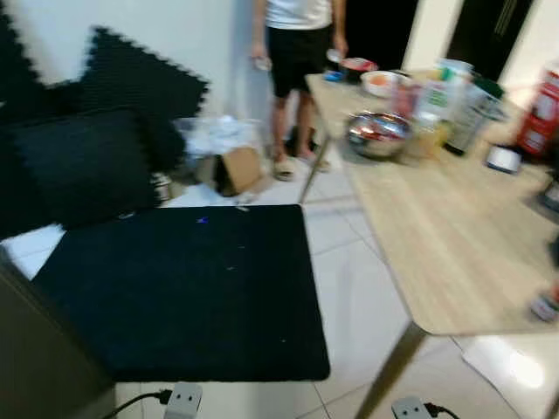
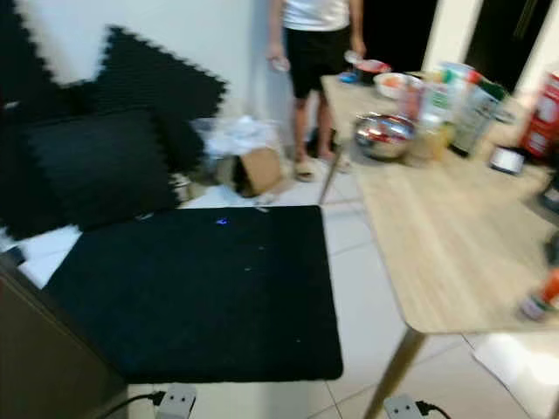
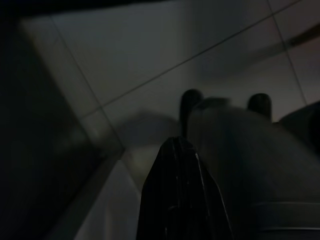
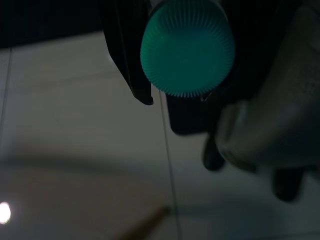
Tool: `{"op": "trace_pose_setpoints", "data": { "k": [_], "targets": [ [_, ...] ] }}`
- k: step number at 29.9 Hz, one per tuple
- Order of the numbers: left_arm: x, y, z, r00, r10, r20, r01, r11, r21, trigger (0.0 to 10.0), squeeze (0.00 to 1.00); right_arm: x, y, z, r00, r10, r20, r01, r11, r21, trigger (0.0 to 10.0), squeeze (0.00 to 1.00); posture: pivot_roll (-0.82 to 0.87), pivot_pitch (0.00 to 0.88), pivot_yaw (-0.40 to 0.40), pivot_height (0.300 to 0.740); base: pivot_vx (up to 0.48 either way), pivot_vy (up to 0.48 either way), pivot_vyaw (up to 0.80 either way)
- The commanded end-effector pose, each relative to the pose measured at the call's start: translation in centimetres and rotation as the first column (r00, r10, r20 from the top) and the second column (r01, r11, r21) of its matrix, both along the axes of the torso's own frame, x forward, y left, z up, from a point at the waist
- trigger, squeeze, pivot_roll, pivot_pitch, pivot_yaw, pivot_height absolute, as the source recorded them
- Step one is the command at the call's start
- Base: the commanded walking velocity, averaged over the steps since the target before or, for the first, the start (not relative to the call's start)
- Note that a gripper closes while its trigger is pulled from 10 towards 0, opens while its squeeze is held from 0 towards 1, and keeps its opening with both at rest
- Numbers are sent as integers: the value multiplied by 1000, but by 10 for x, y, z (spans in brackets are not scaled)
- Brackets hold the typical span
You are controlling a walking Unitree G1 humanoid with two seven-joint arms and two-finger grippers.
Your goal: Restocking fridge
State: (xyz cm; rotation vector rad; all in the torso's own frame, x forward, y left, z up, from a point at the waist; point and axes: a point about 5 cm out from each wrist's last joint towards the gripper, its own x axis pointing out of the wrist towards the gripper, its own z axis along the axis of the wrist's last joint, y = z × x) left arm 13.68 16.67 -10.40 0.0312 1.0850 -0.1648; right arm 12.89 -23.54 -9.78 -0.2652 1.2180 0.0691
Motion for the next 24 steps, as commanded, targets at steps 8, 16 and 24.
{"op": "trace_pose_setpoints", "data": {
  "k": [8, 16, 24],
  "targets": [
    [-6, 0, -2, 1000, -7, -24, 7, 1000, 2, 10000, 0, -7, 2, -3, 999, 22, -36, -22, 1000, 9, 10000, 0, -59, 0, -5, 740, 0, 0, 775],
    [-6, 0, -2, 1000, -5, -25, 5, 1000, 1, 10000, 0, -8, 3, -3, 999, 28, -36, -28, 1000, -1, 10000, 0, -55, 0, -3, 740, 0, 0, 775],
    [-5, 2, -2, 1000, -4, -23, 4, 1000, 2, 10000, 0, -8, 3, -4, 999, 16, -29, -17, 999, -35, 10000, 0, -50, 0, 9, 740, 0, 0, 163]
  ]
}}
